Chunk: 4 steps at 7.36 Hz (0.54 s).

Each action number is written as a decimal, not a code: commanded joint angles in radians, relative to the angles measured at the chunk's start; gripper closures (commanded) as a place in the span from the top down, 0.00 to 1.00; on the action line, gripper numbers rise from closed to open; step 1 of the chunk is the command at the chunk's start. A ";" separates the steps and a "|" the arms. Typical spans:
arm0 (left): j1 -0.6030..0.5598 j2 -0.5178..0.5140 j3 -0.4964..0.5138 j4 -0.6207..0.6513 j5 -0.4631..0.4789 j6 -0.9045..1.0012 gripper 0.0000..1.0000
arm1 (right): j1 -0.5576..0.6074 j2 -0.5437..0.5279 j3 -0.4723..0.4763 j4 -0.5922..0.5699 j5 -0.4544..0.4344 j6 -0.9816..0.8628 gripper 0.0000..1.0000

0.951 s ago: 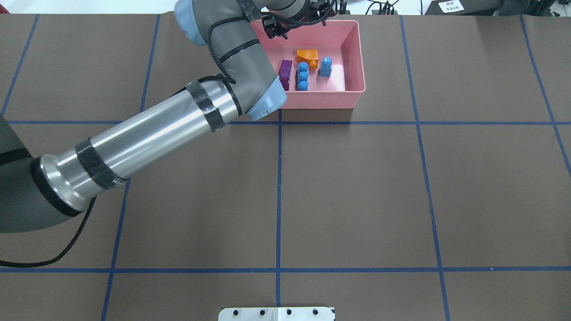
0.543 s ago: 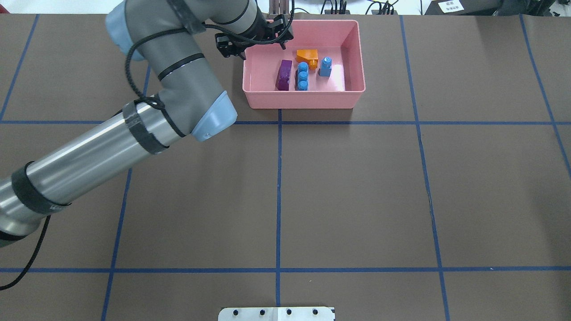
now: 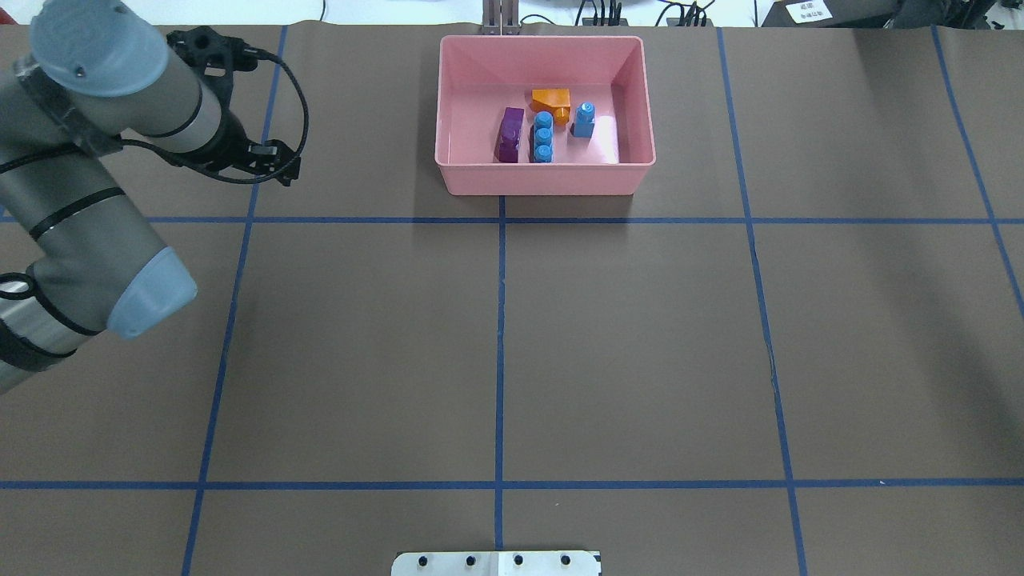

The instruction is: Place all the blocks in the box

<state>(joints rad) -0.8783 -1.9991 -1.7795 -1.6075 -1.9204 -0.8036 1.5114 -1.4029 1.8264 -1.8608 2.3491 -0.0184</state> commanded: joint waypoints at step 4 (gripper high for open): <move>-0.134 0.273 0.025 -0.068 -0.003 0.477 1.00 | -0.294 0.418 -0.128 0.156 -0.069 0.614 0.00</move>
<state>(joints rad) -0.9562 -1.7809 -1.7579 -1.6671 -1.9209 -0.4712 1.2877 -1.0659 1.7467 -1.7933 2.3230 0.4506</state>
